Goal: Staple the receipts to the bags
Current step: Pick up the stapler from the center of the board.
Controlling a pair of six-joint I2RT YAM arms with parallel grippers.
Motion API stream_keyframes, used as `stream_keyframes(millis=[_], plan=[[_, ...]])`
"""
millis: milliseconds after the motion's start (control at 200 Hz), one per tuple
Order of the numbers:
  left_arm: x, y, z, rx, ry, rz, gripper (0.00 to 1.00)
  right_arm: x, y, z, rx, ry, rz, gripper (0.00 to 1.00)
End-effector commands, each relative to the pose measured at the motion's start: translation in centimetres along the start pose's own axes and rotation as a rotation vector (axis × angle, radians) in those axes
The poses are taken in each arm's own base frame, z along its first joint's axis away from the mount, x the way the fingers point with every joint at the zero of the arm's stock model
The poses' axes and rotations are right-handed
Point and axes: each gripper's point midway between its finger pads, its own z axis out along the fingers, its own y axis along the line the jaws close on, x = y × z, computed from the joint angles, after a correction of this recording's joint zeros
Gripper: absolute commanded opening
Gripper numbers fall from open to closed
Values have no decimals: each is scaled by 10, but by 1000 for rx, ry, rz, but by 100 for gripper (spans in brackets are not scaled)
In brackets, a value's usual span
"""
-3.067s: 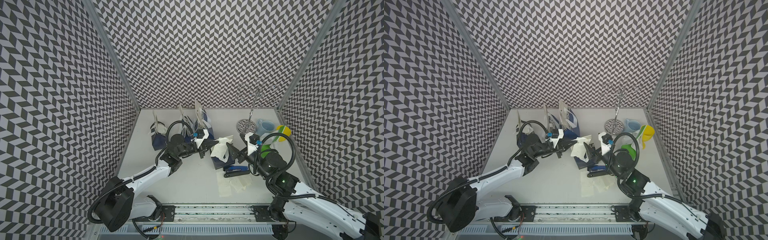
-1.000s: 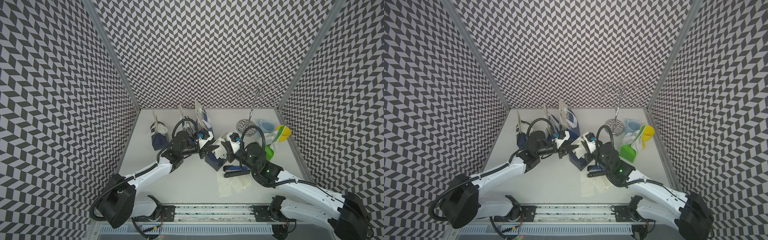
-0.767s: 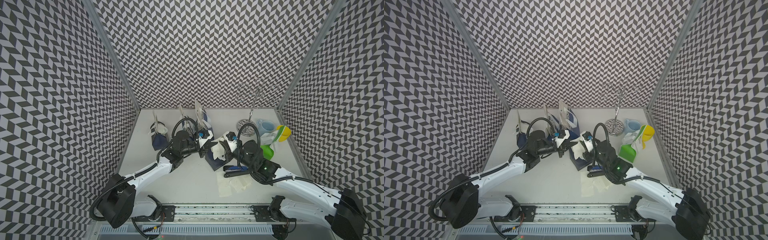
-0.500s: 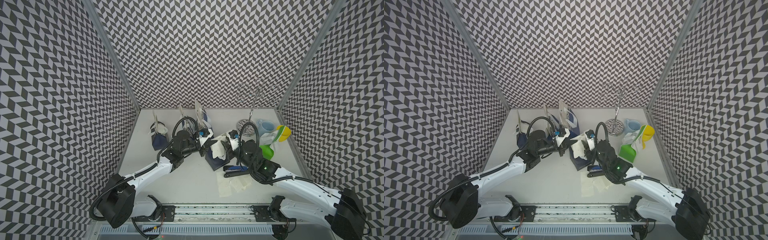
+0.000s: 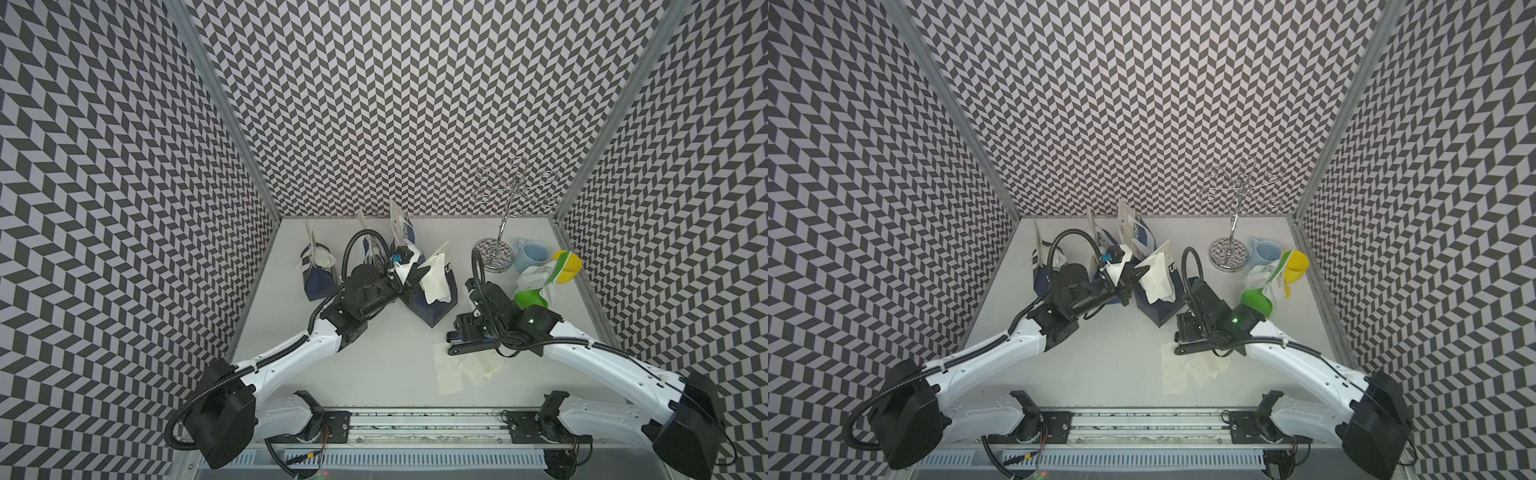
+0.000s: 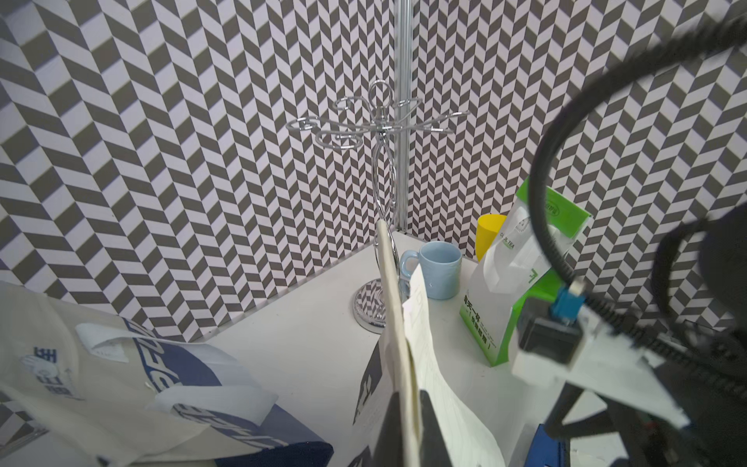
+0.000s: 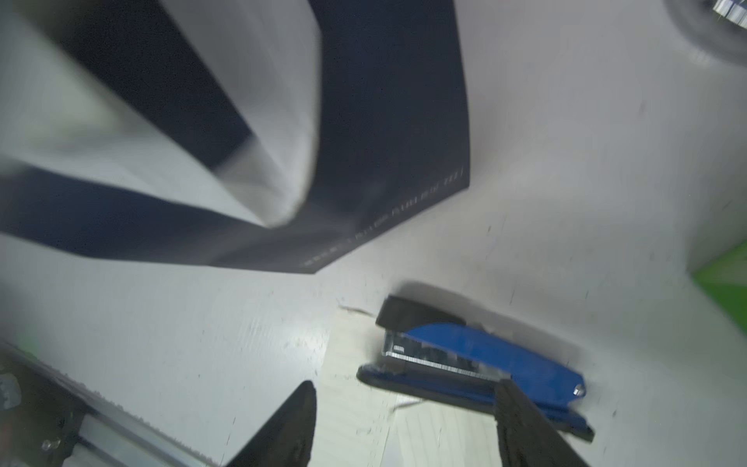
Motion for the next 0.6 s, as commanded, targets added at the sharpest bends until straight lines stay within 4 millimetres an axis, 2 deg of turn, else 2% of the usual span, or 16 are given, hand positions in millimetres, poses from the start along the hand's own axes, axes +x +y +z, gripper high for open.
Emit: stream_keyframes(millis=[0,165,330,411,516,596], plan=[[-22,2,-8,-31,-66,7,0,47,-4,11,-34,216,170,69],[-32,0,-19,-35,-107,38,0,58,-37,29,-43,278,330,69],[-37,-2,-24,-38,-129,52,0,44,-65,37,-58,236,470,69],[-38,-3,-25,-35,-132,57,0,37,-71,43,-65,226,503,69],[-39,-2,-26,-40,-134,67,0,33,-69,52,-95,241,500,69],[-38,-1,-26,-45,-130,73,0,17,-68,56,-99,216,489,68]])
